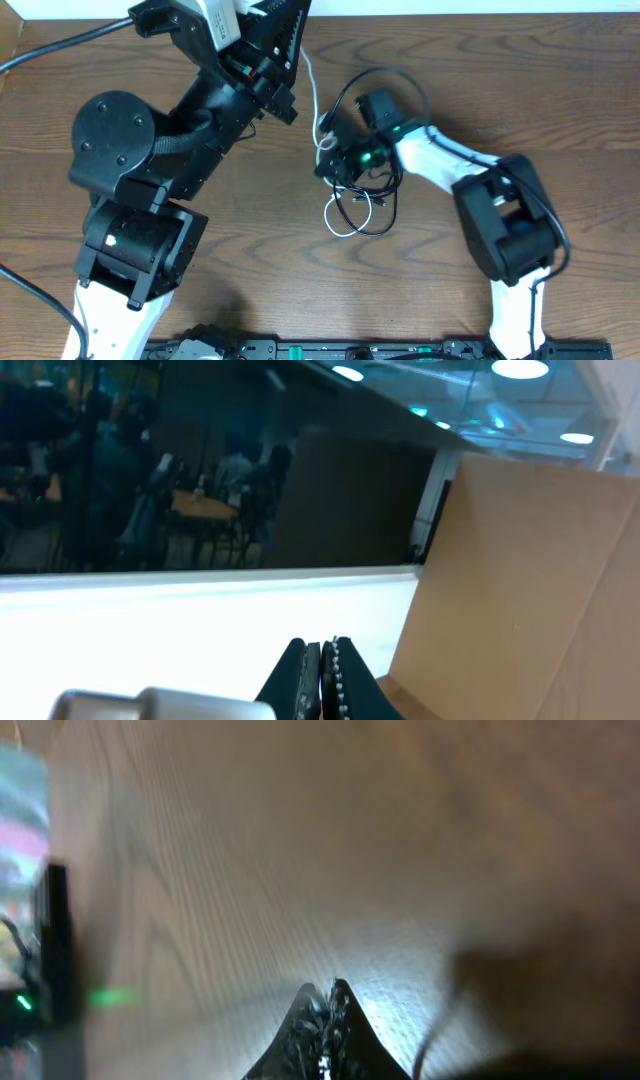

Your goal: Untangle cables

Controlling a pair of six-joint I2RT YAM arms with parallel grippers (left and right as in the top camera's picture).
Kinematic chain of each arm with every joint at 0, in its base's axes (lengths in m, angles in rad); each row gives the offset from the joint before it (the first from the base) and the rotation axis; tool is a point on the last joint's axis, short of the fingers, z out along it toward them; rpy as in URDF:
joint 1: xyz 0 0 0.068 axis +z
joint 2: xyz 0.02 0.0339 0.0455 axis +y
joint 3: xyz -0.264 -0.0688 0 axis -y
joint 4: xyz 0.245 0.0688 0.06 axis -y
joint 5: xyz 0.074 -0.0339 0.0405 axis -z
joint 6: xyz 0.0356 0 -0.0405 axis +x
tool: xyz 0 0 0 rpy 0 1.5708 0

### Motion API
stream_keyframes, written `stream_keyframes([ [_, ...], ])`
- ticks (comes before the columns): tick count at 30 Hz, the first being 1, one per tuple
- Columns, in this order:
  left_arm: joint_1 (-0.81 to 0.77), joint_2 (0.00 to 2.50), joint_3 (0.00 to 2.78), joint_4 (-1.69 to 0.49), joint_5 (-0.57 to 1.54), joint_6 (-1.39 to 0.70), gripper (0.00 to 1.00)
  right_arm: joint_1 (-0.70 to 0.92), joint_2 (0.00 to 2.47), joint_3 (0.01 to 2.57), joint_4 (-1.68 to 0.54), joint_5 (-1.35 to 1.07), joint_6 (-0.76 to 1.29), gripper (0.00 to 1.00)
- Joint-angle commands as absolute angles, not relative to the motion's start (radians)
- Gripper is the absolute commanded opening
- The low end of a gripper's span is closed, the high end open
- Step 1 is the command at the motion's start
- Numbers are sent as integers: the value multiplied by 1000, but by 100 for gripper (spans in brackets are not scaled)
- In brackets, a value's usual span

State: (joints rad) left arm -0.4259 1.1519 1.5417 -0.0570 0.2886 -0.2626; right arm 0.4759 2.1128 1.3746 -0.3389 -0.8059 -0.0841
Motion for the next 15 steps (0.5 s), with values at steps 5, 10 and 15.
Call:
stream_keyframes([
  [5,-420,1152,1556,-90,267,-263,8,379,1765,1489,-343,-757,185,1],
  [10,-420,1153,1556,-144,268,-263,7,323,1572,1505,-352,-702,226,1],
  [15,-420,1159,1556,-259,268,-256,7,254,1404,1511,-395,-611,236,1],
])
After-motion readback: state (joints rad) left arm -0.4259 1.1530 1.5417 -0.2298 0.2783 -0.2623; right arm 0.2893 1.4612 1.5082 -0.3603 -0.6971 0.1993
